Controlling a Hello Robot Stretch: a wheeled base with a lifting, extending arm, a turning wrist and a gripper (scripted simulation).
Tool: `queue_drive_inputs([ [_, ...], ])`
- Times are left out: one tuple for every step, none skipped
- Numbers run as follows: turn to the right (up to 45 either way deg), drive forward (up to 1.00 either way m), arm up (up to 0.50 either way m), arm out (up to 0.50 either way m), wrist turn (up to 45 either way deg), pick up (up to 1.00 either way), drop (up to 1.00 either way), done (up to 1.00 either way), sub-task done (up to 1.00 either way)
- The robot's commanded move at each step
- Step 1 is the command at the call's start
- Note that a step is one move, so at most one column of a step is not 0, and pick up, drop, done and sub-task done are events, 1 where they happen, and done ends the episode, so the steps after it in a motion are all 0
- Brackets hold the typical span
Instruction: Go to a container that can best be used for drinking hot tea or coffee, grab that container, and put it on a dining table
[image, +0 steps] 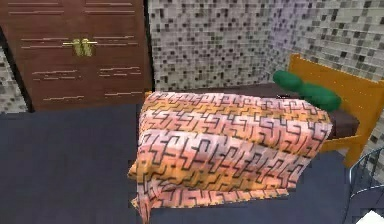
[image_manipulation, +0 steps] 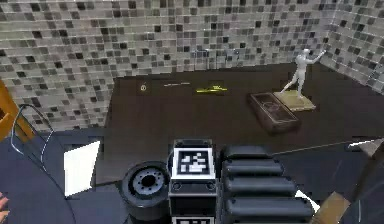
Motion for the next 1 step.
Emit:
queue_drive_inputs([
  [-45.0, 0.00, 0.00, 0.00, 0.0, 0.00, 0.00, 0.00, 0.00],
])
